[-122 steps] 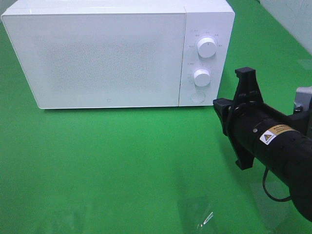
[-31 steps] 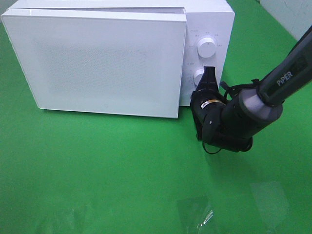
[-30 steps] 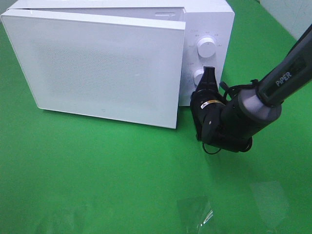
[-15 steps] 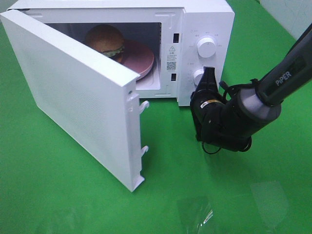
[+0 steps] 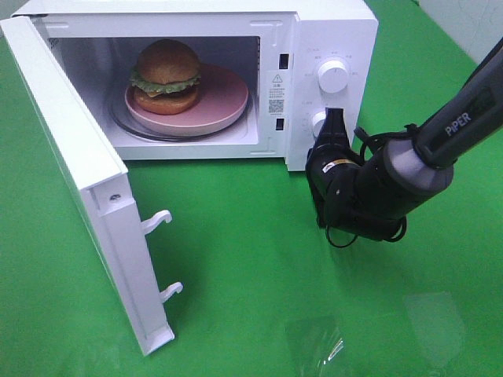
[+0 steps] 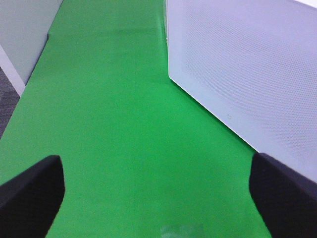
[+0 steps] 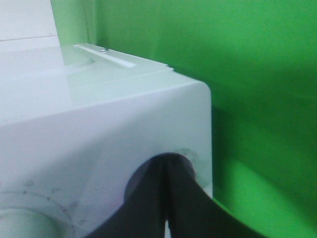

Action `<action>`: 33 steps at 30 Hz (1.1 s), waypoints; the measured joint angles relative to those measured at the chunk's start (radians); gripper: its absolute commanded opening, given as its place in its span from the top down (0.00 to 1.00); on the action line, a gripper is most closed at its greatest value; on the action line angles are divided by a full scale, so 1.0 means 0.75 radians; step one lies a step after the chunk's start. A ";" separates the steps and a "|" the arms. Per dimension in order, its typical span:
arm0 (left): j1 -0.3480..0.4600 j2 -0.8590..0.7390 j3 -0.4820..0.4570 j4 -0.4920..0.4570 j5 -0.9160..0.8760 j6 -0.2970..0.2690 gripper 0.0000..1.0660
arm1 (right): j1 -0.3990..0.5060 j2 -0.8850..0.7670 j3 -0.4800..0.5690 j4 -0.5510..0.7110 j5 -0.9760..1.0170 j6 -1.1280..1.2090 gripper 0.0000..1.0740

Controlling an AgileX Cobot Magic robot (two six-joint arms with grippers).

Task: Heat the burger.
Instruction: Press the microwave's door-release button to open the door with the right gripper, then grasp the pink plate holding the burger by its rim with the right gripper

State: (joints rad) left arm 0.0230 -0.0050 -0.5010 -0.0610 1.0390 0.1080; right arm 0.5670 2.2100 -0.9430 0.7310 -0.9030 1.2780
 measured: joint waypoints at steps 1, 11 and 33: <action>0.000 0.000 0.000 0.000 0.000 0.000 0.13 | 0.000 0.000 -0.003 0.000 0.011 -0.009 1.00; 0.000 0.000 0.000 0.000 0.000 0.000 0.13 | -0.007 -0.016 -0.003 -0.009 0.053 -0.031 1.00; 0.000 0.000 0.000 0.000 0.000 0.000 0.13 | -0.047 -0.453 0.352 -0.251 0.481 -0.512 1.00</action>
State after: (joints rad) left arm 0.0230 -0.0050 -0.5010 -0.0610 1.0390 0.1080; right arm 0.5320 1.8700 -0.6790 0.5430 -0.5420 0.8940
